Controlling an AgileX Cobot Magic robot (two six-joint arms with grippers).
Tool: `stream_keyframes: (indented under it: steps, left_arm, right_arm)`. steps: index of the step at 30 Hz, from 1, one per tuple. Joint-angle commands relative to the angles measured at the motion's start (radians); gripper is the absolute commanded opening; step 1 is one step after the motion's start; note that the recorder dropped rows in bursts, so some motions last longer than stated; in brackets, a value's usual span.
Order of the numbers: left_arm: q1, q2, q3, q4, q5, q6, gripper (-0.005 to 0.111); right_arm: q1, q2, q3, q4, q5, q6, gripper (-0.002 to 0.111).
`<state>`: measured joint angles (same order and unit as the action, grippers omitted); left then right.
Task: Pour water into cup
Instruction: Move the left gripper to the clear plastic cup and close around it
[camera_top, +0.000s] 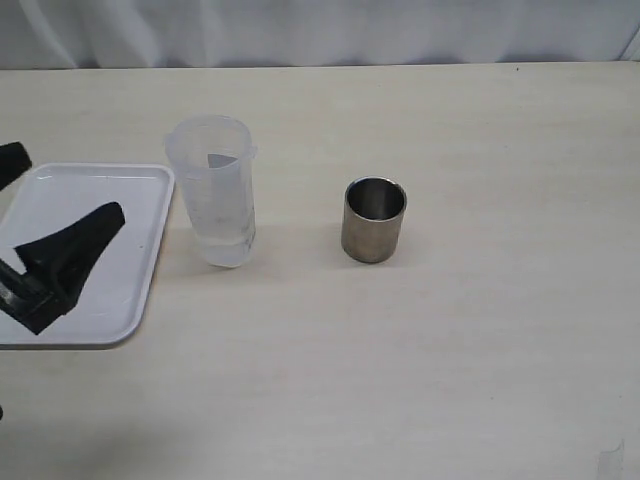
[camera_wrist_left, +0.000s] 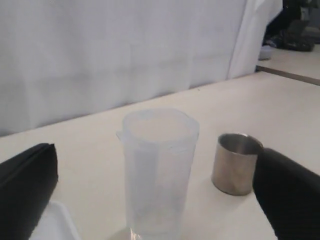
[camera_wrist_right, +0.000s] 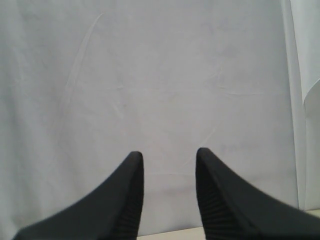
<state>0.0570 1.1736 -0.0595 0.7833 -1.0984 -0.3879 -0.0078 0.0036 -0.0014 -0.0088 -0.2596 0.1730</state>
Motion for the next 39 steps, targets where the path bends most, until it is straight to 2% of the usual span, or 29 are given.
stream_keyframes:
  steps: [1,7,13,16,19,22,28,34,39]
  left_arm:
    - [0.0,0.2,-0.083,0.114,-0.068,-0.005,0.105]
    - [-0.002,0.408,-0.163,0.167,-0.101,0.026,0.105]
    - [-0.079,0.558,-0.249,0.163,-0.105,0.112,0.105]
    - [-0.116,0.625,-0.298,0.112,-0.084,0.142,0.105]
    - [-0.128,0.686,-0.34,0.069,-0.05,0.147,0.105]
    - [-0.128,0.746,-0.367,0.069,-0.082,0.147,0.105]
    - [-0.128,0.831,-0.42,0.085,-0.123,0.15,0.105]
    - [-0.128,0.874,-0.483,0.169,-0.123,0.15,0.105]
    - [-0.163,0.901,-0.532,0.17,-0.123,0.15,0.105]
  right_arm:
    - [-0.002,-0.004,0.001,0.001,0.006,0.004,0.035]
    - [-0.002,-0.004,0.001,0.001,0.006,0.004,0.035]
    - [-0.002,-0.004,0.001,0.001,0.006,0.004,0.035]
    - [-0.002,-0.004,0.001,0.001,0.006,0.004,0.035]
    - [-0.002,-0.004,0.001,0.001,0.006,0.004,0.035]
    - [-0.002,-0.004,0.001,0.001,0.006,0.004,0.035]
    - [-0.002,-0.004,0.001,0.001,0.011,0.004,0.035]
    - [-0.002,-0.004,0.001,0.001,0.012,0.004,0.035]
    - [-0.002,-0.004,0.001,0.001,0.015,0.004,0.035]
